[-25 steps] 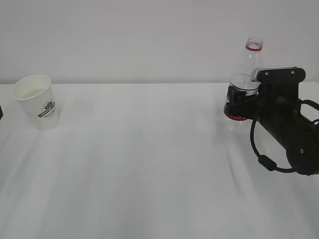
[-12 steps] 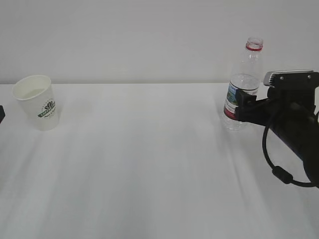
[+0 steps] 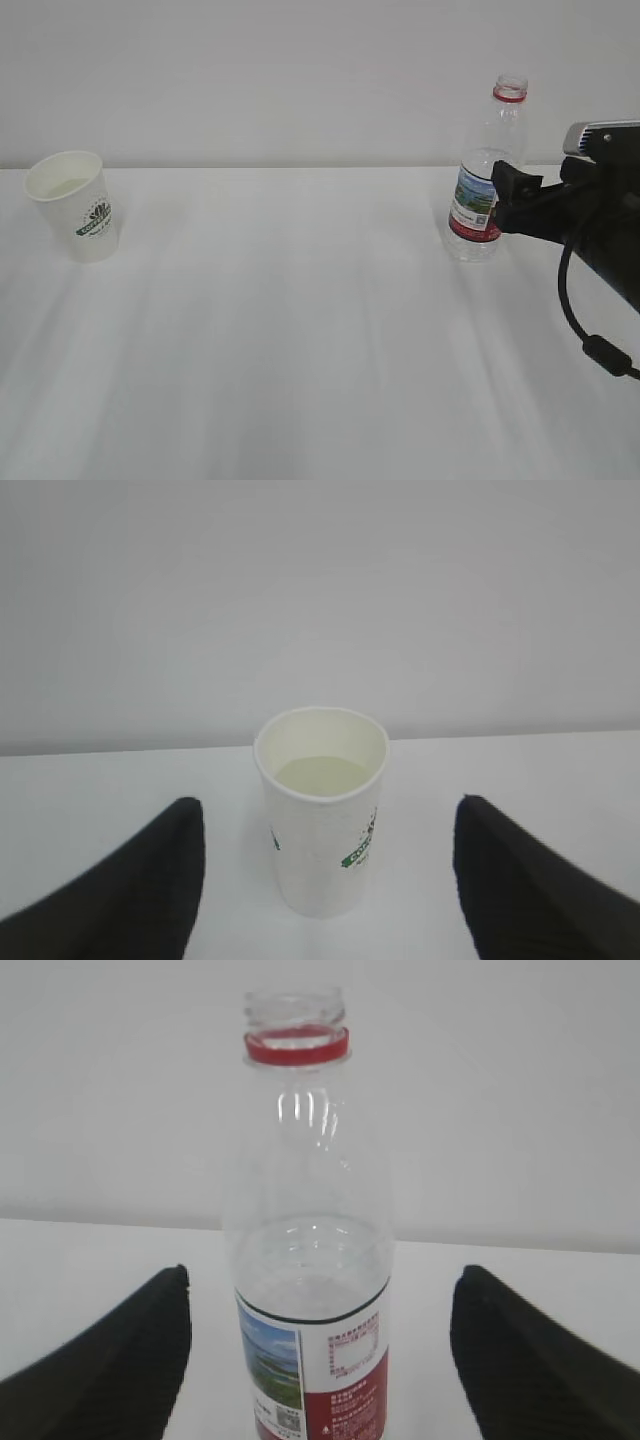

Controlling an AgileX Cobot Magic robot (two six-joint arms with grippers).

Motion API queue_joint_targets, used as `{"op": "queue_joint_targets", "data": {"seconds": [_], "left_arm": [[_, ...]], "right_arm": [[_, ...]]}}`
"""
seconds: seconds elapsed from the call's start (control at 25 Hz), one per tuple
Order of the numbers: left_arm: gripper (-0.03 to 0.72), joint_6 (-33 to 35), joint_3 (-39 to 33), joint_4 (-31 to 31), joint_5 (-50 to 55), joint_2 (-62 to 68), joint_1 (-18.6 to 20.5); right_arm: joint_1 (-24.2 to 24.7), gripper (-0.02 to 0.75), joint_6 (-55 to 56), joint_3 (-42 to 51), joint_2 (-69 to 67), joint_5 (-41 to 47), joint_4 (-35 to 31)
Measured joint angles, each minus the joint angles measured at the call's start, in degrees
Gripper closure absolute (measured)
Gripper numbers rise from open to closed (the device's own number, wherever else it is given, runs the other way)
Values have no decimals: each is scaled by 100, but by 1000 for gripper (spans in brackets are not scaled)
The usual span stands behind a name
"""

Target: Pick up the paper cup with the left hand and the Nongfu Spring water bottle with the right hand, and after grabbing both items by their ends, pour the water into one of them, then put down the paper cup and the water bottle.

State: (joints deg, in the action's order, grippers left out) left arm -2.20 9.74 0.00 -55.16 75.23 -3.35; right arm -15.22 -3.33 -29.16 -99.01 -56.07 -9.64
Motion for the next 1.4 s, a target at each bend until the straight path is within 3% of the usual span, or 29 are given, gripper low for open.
{"op": "queue_joint_targets", "data": {"seconds": [0.84, 1.4], "left_arm": [[132, 0, 404, -40, 1901, -1636, 0], [146, 0, 619, -51, 3349, -3003, 0]], "right_arm": [[0, 129, -522, 12, 1706, 1078, -232], [0, 140, -881, 67, 3095, 2355, -244]]}}
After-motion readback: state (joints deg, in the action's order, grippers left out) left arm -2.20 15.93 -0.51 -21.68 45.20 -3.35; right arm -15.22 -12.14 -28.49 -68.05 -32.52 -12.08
